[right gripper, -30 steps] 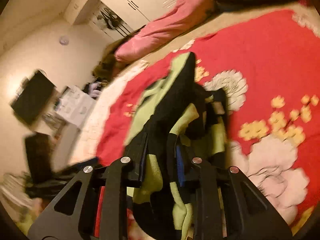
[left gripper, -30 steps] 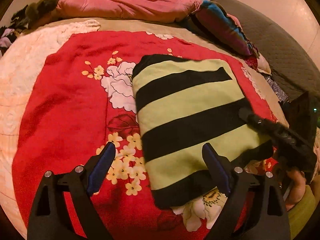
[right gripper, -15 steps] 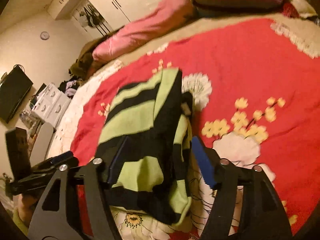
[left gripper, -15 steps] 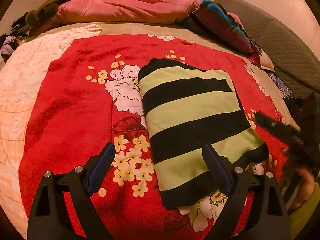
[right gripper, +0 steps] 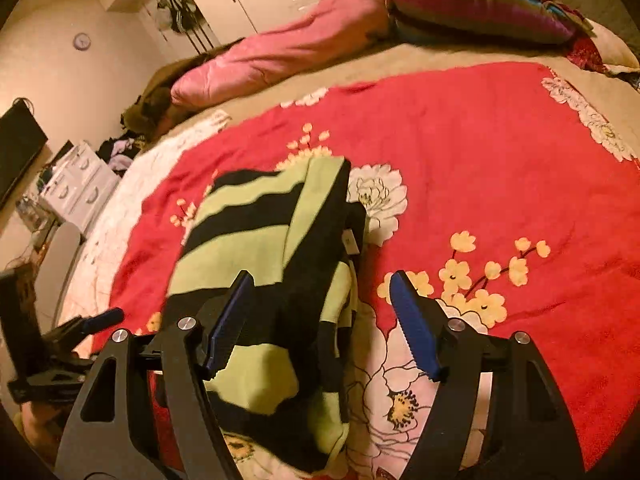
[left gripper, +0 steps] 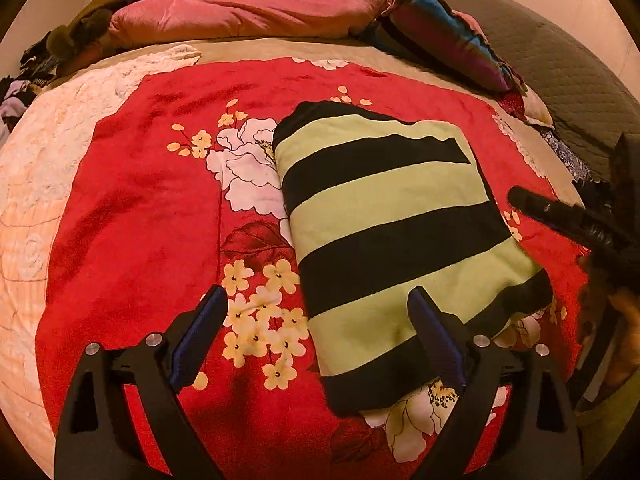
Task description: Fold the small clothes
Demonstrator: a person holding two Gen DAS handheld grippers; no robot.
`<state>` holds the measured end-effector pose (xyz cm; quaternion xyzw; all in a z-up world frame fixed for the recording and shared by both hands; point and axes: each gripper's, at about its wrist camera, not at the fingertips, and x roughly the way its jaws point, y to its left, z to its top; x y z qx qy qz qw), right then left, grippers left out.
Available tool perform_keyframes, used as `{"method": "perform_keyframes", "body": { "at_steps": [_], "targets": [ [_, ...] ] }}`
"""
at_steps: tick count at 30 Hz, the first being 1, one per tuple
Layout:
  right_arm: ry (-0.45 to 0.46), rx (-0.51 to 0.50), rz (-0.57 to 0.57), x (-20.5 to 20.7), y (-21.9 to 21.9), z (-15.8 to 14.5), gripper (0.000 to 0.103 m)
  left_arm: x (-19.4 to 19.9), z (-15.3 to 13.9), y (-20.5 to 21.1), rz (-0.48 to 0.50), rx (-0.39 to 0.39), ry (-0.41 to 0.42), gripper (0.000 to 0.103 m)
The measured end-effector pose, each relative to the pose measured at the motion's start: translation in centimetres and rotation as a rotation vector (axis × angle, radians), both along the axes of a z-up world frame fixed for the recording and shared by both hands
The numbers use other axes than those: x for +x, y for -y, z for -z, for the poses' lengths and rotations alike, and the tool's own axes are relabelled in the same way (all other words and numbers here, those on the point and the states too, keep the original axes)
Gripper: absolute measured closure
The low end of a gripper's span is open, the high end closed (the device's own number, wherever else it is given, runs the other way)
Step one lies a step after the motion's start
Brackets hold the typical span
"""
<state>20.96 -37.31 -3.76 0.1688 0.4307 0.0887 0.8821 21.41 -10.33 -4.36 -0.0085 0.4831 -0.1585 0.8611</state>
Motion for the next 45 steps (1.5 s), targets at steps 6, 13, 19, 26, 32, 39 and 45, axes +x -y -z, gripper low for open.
{"method": "perform_keyframes", "body": {
  "at_steps": [6,13,19,26,32,39,45],
  "targets": [
    [-0.031,0.048,-0.073,0.4,-0.7,1.5,0.024,0.6,0.9,0.2,-0.006,0.005,-0.009,0.006],
    [-0.081,-0.024,-0.158,2.0,-1.7,2.8,0.014,1.2,2.1,0.8,0.000,0.012,-0.031,0.005],
    [-0.110,-0.038,-0.180,2.9,-1.9,3.7,0.011,1.7,2.6,1.0,0.007,0.011,-0.038,0.005],
    [-0.139,-0.018,-0.197,3.9,-1.4,4.9,0.009,2.6,3.8,1.1,0.006,-0.031,-0.075,0.004],
    [-0.170,0.091,-0.218,5.5,-0.9,6.5,0.009,4.2,5.3,1.1,0.001,-0.156,-0.126,0.005],
    [-0.159,0.200,-0.260,6.0,-1.6,6.6,0.044,5.0,6.2,2.0,-0.004,-0.274,-0.149,0.033],
    [-0.088,0.202,-0.258,4.7,-2.7,3.6,0.051,4.1,3.5,1.4,0.009,-0.275,-0.085,0.053]
  ]
}}
